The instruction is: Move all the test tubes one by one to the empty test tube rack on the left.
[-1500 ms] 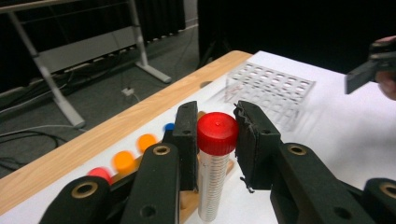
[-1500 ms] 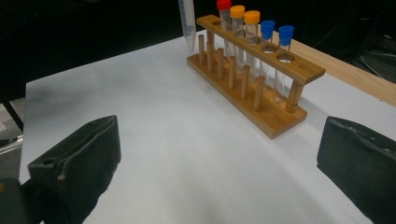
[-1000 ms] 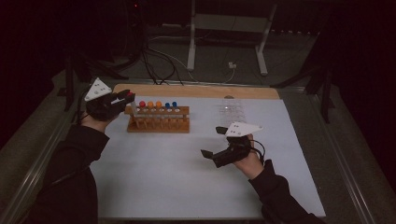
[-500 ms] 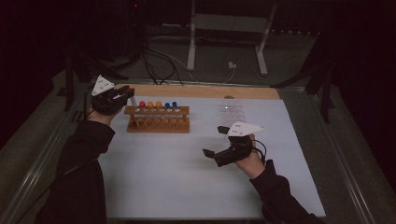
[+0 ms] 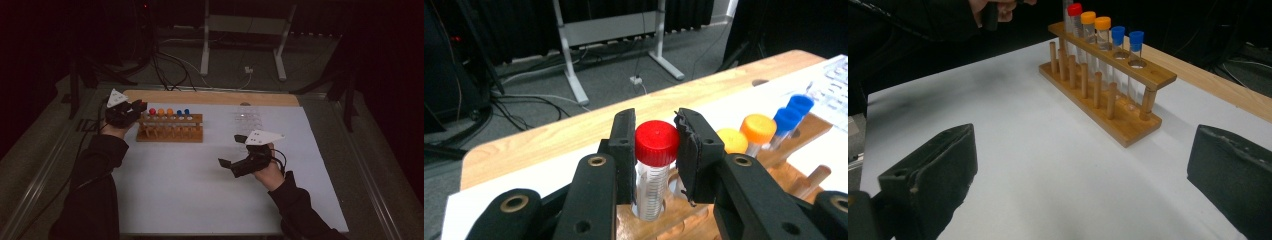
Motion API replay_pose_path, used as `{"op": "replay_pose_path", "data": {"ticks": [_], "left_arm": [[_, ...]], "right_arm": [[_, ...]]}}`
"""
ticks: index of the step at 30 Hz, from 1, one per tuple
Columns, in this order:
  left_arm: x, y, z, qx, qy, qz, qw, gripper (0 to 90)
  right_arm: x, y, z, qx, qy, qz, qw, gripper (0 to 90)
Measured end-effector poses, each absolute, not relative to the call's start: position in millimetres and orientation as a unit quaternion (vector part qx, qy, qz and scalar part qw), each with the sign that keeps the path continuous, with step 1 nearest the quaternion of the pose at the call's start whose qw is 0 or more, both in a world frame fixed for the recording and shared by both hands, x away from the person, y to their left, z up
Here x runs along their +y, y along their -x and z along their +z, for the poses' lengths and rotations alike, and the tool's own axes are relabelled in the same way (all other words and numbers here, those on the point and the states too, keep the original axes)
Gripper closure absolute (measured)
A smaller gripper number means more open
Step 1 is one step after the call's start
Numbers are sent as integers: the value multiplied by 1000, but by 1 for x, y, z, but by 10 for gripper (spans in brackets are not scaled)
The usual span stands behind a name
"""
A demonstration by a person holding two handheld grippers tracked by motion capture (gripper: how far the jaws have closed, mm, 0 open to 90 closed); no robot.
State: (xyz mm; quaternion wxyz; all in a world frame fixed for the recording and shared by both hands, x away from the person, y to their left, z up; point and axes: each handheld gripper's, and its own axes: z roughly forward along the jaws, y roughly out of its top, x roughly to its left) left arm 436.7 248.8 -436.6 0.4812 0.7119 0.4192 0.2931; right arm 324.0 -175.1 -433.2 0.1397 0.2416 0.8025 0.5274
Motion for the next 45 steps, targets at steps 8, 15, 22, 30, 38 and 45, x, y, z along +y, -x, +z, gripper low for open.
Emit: {"op": "replay_pose_path", "data": {"ticks": [8,15,22,30,38,45], "left_arm": [[248,-439,-448,429,-710,281,483,718],[248,-440,-447,437,-715,272,474,714],[250,-431,-431,444,-701,264,491,451],[250,-411,-416,450,-708,251,483,128],[245,-380,-409,408,-743,204,491,4],[235,-350,-418,384,-752,190,500,4]], "right_arm": [[-177,-325,-433,801,-244,530,139,0],[-178,-325,-433,801,-243,529,138,0],[-179,-324,-433,801,-243,528,140,0],[-180,-322,-431,800,-245,529,142,0],[-181,-317,-433,801,-247,527,141,0],[-184,-314,-435,800,-251,526,143,0]]}}
